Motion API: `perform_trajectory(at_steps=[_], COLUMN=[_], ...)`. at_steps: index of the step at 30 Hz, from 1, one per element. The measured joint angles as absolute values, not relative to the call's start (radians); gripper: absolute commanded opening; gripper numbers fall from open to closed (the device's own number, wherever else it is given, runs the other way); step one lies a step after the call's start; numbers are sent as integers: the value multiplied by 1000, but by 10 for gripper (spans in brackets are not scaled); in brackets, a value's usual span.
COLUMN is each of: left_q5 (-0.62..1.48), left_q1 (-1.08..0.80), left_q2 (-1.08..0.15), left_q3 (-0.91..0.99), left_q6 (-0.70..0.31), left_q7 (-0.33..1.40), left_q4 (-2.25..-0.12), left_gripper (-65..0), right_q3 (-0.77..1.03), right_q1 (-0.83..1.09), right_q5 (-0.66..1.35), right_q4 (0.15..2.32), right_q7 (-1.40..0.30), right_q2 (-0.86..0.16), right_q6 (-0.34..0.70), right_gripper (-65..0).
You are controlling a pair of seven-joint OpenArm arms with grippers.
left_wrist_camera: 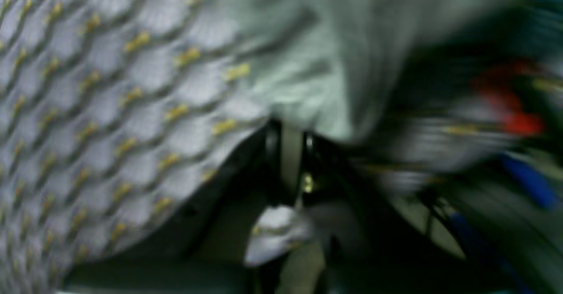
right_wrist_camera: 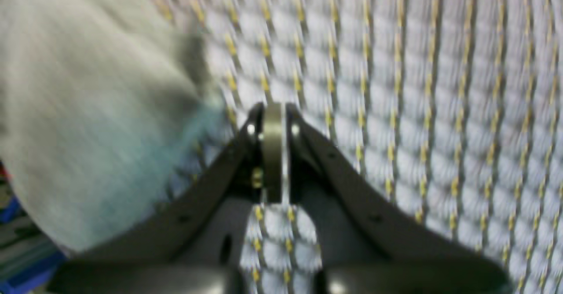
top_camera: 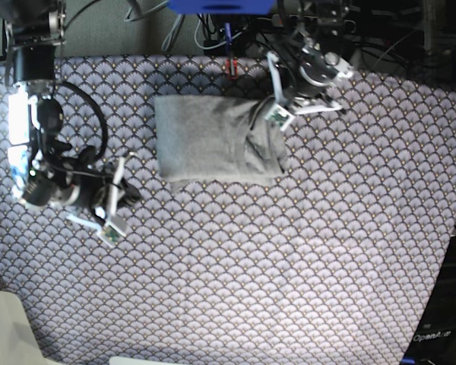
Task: Fold the T-shirt properly
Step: 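Move both grippers to opposite sides of the folded bundle, then grasp the bundle with both grippers and rotate it upright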
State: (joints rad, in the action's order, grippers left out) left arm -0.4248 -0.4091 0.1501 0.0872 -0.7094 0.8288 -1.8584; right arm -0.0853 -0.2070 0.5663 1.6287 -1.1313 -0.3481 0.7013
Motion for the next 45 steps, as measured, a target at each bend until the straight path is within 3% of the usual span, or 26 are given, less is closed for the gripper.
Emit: perform_trajectory(at_steps=[16, 35, 45], left_q5=[-421, -421, -193], left_q1=[-274, 6, 221], left_q2=[148, 150, 152], left_q3=[54, 56, 84], left_q6=[-701, -700, -700], left_q7=[936, 938, 924], left_q4=[-1768, -1561, -1327], left_gripper=[-650, -650, -650], right_q3=[-320, -324, -327], right_q1=[-265, -100, 58], right_q5=[553, 587, 572], right_q4=[1386, 1402, 1581], right_q7=[-956, -887, -921], right_q2=[-355, -394, -415], right_q6=[701, 698, 691], right_gripper=[-650, -650, -650])
